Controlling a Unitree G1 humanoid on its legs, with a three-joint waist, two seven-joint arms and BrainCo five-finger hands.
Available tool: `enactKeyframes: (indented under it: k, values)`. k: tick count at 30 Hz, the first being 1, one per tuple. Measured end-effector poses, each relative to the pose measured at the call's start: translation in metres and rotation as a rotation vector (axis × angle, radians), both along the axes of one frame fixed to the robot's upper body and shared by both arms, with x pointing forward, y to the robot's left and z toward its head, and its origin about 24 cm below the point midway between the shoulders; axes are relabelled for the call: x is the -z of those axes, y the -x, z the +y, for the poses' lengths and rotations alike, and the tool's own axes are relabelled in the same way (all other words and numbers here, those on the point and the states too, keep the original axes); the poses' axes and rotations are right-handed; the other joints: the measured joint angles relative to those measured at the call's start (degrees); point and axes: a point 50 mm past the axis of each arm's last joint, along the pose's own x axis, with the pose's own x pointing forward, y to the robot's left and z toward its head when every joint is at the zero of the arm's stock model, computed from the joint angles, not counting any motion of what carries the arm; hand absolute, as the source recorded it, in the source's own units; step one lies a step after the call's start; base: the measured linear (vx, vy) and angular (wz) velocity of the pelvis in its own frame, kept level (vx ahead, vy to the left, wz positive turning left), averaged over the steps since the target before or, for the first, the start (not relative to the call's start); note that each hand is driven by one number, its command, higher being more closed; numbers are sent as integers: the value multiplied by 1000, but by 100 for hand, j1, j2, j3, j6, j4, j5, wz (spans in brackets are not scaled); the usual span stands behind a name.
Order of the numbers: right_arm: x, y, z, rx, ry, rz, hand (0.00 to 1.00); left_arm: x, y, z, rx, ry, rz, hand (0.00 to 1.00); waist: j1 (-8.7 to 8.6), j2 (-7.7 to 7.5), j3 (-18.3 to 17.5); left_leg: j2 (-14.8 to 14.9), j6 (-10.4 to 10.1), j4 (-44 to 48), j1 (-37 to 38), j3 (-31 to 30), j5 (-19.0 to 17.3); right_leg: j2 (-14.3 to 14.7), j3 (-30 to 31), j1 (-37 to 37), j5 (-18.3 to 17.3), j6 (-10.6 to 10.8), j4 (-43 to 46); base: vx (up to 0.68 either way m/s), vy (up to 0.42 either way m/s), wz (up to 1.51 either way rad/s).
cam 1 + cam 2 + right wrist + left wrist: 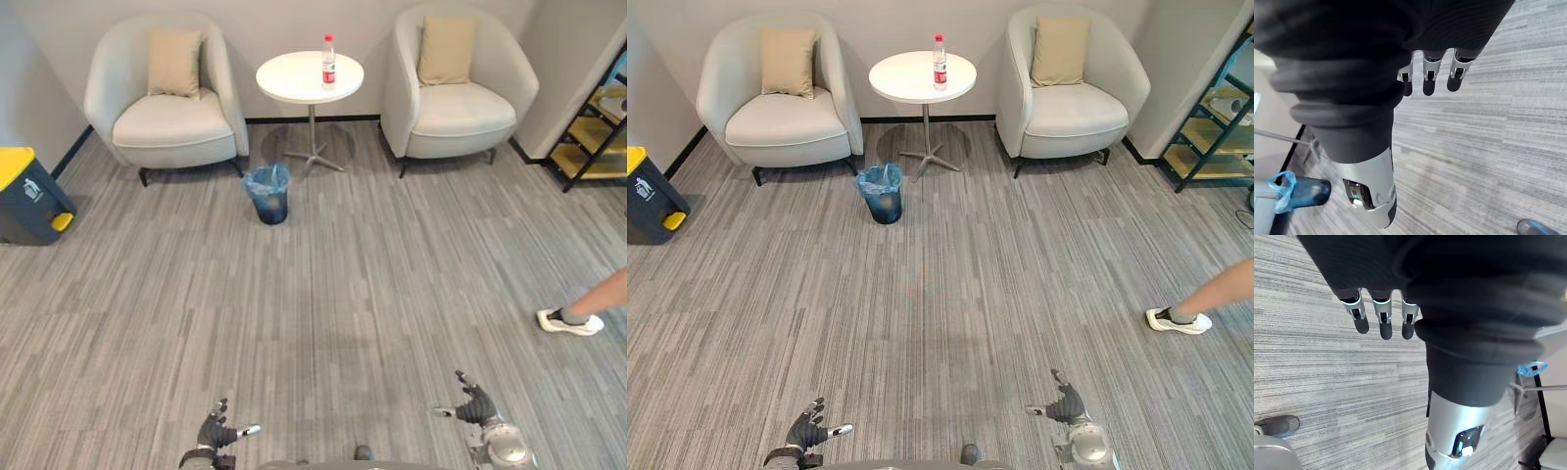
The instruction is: Gather rubbish on tea table into small bin, then transfer packed bag to large trash can.
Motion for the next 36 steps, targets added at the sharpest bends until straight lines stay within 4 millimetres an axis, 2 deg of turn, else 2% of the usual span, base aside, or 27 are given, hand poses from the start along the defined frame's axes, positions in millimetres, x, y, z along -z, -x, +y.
enactKeyframes:
  k: [14,19,22,24,26,28,29,30,31,32,33,34,35,36]
  values:
    - [-3,4,-11,43,7,-4,0,-8,-5,8,-13,-15,-49,0,-28,49,2,17,2,1,-29,36,-3,17,-2,-31,-6,0,1,0,0,0]
    - [-9,-7,-17,103,-5,-57,0,-17,-15,8,-15,-14,-111,0,-20,78,40,42,24,89,-264,81,-34,35,26,-281,-78,-13,110,-2,-2,-3]
    - [-12,-16,-18,132,-9,-91,0,-22,-21,9,-27,-9,-148,0,1,103,74,120,67,350,-430,187,-230,88,98,-491,-260,-35,379,13,1,-18]
    - [-15,-22,-19,156,-16,-120,0,-26,-27,8,-31,-4,-180,0,2,146,100,161,99,513,-556,228,-403,77,67,-870,-702,-40,1049,47,-7,-15]
    - [-16,-29,-16,168,-20,-131,0,-30,-32,8,-39,2,-208,0,-3,76,159,75,225,754,-666,308,-597,-148,-58,-1464,-1378,238,2330,99,9,-16]
    - [-15,-33,-12,169,-30,-132,0,-32,-37,7,-36,3,-218,0,-9,48,231,18,362,861,-614,329,-867,-399,-372,-1992,-1578,380,3580,144,9,-16]
    - [-14,-36,-8,171,-42,-132,0,-33,-41,8,-32,-3,-226,0,-34,54,379,2,438,860,-410,324,-957,-610,-647,-2377,-1678,480,4503,306,-6,-4]
    - [-13,-36,-6,172,-48,-125,0,-35,-44,10,-38,-11,-232,0,-105,39,481,14,410,812,-154,325,-1008,-740,-858,-2484,-1881,374,4654,272,-5,1]
    - [-13,-36,-6,171,-48,-126,0,-35,-44,10,-47,-14,-232,0,-119,59,499,38,391,769,-54,326,-1049,-784,-974,-2586,-1914,342,4608,431,-38,1]
    - [-15,-40,-6,171,-50,-136,0,-37,-49,10,-51,-16,-244,0,-170,98,530,166,350,720,79,312,-1143,-788,-1106,-2809,-1905,329,4408,419,-68,5]
    - [-18,-44,-7,166,-47,-149,0,-40,-56,10,-61,-9,-267,0,-229,226,627,390,292,608,243,299,-1191,-681,-1251,-3064,-1815,279,3999,516,-91,12]
    - [-19,-47,-8,163,-45,-157,0,-41,-60,9,-66,-4,-279,0,-284,276,674,496,289,521,333,273,-1189,-623,-1305,-3175,-1659,259,3691,478,-124,20]
    - [-21,-50,-8,161,-44,-165,0,-44,-65,10,-74,-4,-298,0,-334,311,716,606,278,419,428,206,-1183,-565,-1300,-3316,-1285,261,3101,554,-177,30]
    - [-21,-49,-10,172,-49,-168,0,-47,-71,10,-73,-7,-314,0,-369,216,727,633,207,355,574,168,-1169,-551,-1183,-3424,-561,245,2281,719,-256,33]
